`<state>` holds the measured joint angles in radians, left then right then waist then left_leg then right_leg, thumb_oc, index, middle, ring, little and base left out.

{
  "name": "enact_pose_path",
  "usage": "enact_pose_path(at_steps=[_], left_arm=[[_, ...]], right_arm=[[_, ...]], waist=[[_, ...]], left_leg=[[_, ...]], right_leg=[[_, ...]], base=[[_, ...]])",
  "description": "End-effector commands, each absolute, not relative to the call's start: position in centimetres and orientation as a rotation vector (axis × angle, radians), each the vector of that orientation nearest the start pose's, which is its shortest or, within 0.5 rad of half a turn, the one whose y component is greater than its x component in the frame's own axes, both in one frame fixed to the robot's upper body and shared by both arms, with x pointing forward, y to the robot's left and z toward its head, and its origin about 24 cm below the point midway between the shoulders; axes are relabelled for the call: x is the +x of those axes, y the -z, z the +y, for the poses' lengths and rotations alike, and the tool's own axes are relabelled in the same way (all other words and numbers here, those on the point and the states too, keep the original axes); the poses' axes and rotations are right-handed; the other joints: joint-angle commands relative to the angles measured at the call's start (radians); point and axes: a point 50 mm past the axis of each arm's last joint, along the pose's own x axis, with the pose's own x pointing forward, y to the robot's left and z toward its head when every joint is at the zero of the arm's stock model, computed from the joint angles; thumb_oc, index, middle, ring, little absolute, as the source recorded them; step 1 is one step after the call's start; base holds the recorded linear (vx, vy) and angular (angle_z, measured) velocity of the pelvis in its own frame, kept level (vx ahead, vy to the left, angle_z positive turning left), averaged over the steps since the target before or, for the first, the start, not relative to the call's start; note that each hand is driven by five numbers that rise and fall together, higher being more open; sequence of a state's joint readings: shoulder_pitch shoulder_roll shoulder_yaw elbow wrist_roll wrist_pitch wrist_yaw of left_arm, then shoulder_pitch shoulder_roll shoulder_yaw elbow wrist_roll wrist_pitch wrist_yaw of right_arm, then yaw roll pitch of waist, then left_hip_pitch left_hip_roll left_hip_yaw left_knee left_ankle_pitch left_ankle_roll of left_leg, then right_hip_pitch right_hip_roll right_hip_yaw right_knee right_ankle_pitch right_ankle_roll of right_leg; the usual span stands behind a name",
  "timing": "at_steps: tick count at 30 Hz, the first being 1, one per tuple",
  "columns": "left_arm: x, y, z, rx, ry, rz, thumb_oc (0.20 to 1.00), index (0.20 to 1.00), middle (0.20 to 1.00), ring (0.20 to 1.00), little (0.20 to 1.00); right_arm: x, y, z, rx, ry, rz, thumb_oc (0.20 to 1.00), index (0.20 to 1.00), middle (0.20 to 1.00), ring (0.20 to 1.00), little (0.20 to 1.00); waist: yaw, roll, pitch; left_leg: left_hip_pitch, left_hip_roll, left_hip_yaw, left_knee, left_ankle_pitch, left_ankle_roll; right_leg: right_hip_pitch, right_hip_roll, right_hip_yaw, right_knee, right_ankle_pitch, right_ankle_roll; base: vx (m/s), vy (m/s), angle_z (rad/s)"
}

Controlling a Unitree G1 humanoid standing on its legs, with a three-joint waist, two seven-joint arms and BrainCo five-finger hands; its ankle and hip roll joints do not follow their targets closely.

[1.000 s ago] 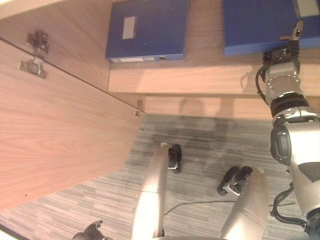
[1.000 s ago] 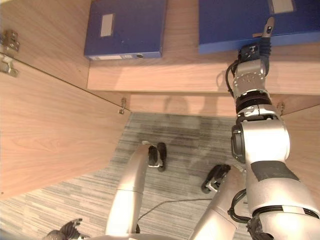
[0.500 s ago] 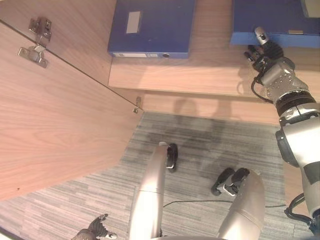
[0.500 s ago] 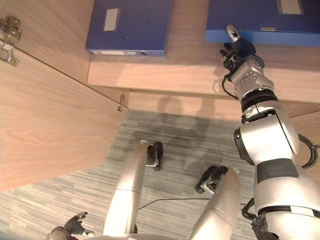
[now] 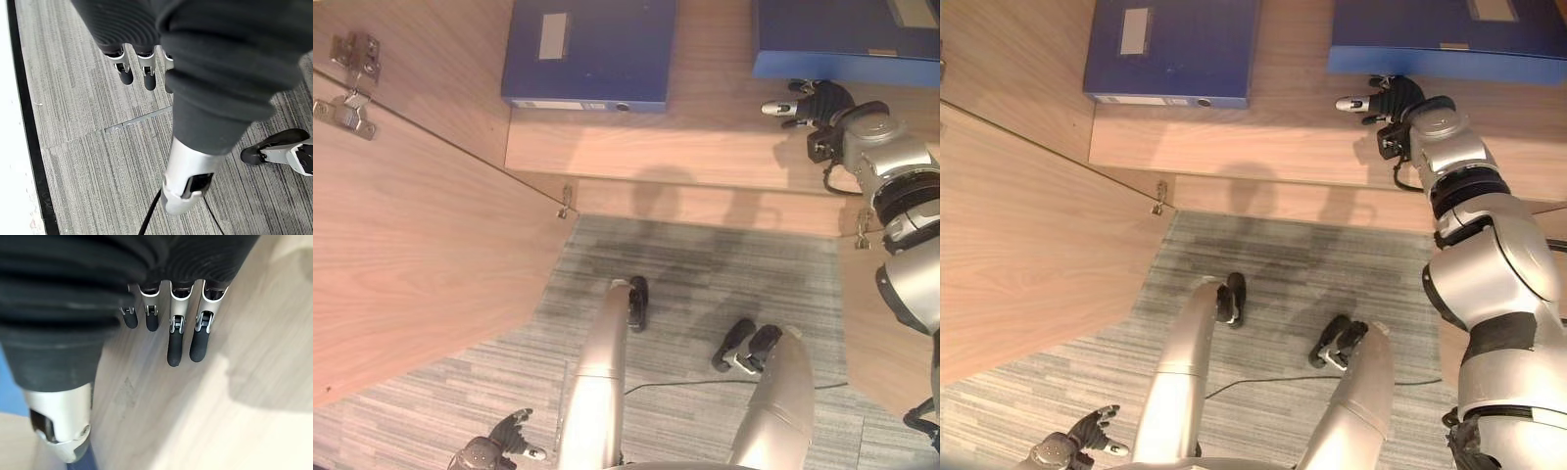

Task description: Put the empty folder in the office cabinet

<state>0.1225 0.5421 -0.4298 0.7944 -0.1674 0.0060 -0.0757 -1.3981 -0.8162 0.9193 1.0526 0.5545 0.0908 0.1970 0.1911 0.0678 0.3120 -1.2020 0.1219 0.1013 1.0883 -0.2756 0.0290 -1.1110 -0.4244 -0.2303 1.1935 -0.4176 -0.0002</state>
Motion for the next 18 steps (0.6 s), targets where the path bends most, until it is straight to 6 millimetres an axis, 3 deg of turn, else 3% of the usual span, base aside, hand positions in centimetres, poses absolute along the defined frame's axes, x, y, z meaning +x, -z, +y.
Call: enact_pose_path(at_steps=[1, 3, 4, 6, 9, 16, 18], left_arm=[[10.5, 11.3, 28.8, 0.534, 0.201, 1.034, 1.000, 1.000, 1.000, 1.000, 1.000], [11.9, 10.3, 28.7, 0.547, 0.212, 0.963, 1.000, 1.000, 1.000, 1.000, 1.000], [13.1, 9.5, 28.5, 0.558, 0.222, 0.909, 1.000, 1.000, 1.000, 1.000, 1.000], [13.8, 9.0, 28.3, 0.574, 0.230, 0.874, 1.000, 1.000, 1.000, 1.000, 1.000], [14.0, 9.0, 28.3, 0.582, 0.225, 0.873, 1.000, 1.000, 1.000, 1.000, 1.000], [14.0, 10.4, 28.7, 0.585, 0.152, 0.939, 1.000, 1.000, 1.000, 1.000, 1.000], [13.7, 11.0, 28.9, 0.580, 0.117, 0.979, 1.000, 1.000, 1.000, 1.000, 1.000]], right_arm=[[40.0, -22.5, -26.1, -1.125, -0.198, 0.314, 1.000, 1.000, 1.000, 1.000, 1.000], [39.6, -20.4, -24.9, -1.362, -0.339, 0.386, 1.000, 1.000, 1.000, 1.000, 1.000], [39.1, -18.4, -24.8, -1.475, -0.400, 0.444, 1.000, 1.000, 1.000, 1.000, 1.000], [38.9, -16.2, -24.6, -1.558, -0.450, 0.513, 1.000, 1.000, 1.000, 1.000, 1.000], [39.0, -14.7, -24.5, -1.593, -0.449, 0.548, 1.000, 1.000, 1.000, 1.000, 1.000], [38.2, -8.1, -22.5, -1.667, -0.516, 0.626, 1.000, 1.000, 1.000, 1.000, 1.000], [37.2, -5.2, -21.8, -1.672, -0.562, 0.670, 1.000, 1.000, 1.000, 1.000, 1.000]], waist=[[0.020, -0.002, 0.044], [0.013, -0.004, 0.044], [0.014, -0.004, 0.041], [0.018, -0.003, 0.039], [0.025, -0.003, 0.041], [0.050, -0.023, 0.057], [0.058, -0.029, 0.048]], left_leg=[[0.062, 0.028, -0.024, -0.109, -0.008, -0.007], [0.083, 0.029, -0.018, -0.148, 0.008, -0.014], [0.110, 0.023, -0.016, -0.190, 0.025, -0.020], [0.154, 0.017, -0.016, -0.246, 0.043, -0.022], [0.204, 0.010, -0.012, -0.305, 0.066, -0.025], [0.469, -0.015, -0.014, -0.604, 0.180, -0.050], [0.574, -0.015, -0.017, -0.718, 0.226, -0.065]], right_leg=[[0.067, -0.009, 0.004, -0.198, 0.121, -0.013], [0.091, -0.009, -0.010, -0.238, 0.144, 0.001], [0.117, -0.008, -0.024, -0.278, 0.163, 0.016], [0.157, -0.002, -0.040, -0.327, 0.188, 0.030], [0.210, 0.005, -0.062, -0.385, 0.215, 0.044], [0.470, 0.052, -0.137, -0.655, 0.325, 0.094], [0.573, 0.073, -0.165, -0.757, 0.354, 0.106]], base=[[-0.02, -0.011, -0.05], [-0.01, -0.011, -0.02], [-0.02, -0.034, -0.05], [-0.03, -0.037, -0.05], [-0.02, -0.039, -0.03], [0.00, -0.079, 0.04], [0.06, -0.144, 0.05]])
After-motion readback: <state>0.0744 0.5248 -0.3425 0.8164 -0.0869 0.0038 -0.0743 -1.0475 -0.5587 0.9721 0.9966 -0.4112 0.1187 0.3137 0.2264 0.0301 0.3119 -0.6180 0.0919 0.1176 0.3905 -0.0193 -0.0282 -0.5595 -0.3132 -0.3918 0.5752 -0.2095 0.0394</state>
